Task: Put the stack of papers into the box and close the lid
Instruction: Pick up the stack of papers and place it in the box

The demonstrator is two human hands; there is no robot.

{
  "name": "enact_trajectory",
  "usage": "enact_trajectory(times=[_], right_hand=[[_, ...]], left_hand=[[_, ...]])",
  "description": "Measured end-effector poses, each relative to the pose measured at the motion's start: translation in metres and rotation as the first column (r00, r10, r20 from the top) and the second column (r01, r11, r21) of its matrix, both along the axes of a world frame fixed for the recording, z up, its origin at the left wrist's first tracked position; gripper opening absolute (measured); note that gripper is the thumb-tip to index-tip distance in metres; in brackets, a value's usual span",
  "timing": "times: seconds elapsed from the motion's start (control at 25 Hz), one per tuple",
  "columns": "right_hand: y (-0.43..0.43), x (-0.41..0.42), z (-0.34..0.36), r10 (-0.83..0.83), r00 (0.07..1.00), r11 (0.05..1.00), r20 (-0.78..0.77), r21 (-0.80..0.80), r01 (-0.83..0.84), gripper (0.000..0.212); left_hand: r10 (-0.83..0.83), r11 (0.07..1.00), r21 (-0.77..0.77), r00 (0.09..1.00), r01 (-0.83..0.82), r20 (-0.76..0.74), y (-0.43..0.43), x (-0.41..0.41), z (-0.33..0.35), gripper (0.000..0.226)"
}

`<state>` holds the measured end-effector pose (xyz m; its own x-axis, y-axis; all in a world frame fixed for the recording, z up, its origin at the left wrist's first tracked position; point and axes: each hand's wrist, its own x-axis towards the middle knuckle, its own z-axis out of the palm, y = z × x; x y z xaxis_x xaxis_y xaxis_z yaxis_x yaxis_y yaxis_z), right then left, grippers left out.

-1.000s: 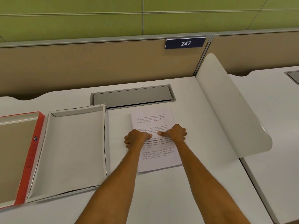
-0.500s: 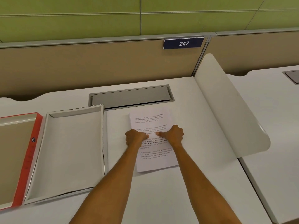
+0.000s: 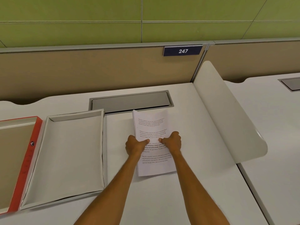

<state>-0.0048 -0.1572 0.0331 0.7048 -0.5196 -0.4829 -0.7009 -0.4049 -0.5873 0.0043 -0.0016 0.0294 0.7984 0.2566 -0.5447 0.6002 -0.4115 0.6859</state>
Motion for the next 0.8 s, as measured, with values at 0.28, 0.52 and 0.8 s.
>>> enact_trajectory(times=[0.28, 0.52, 0.8], right_hand=[[0.001, -0.009, 0.046, -0.091, 0.926, 0.995, 0.365, 0.003, 0.096, 0.063], [0.005, -0.026, 0.064, -0.261, 0.691, 0.957, 0.674, 0.275, 0.093, 0.060], [0.007, -0.042, 0.044, -0.331, 0.615, 0.920, 0.715, 0.390, 0.041, 0.068]], left_hand=[[0.130, 0.986, -0.135, 0.957, -0.097, 0.260, 0.001, -0.006, 0.040, 0.050], [0.318, 0.910, -0.406, 0.779, -0.091, 0.540, -0.005, -0.025, 0.066, 0.054], [0.347, 0.892, -0.446, 0.731, -0.066, 0.587, -0.006, -0.041, 0.055, 0.057]])
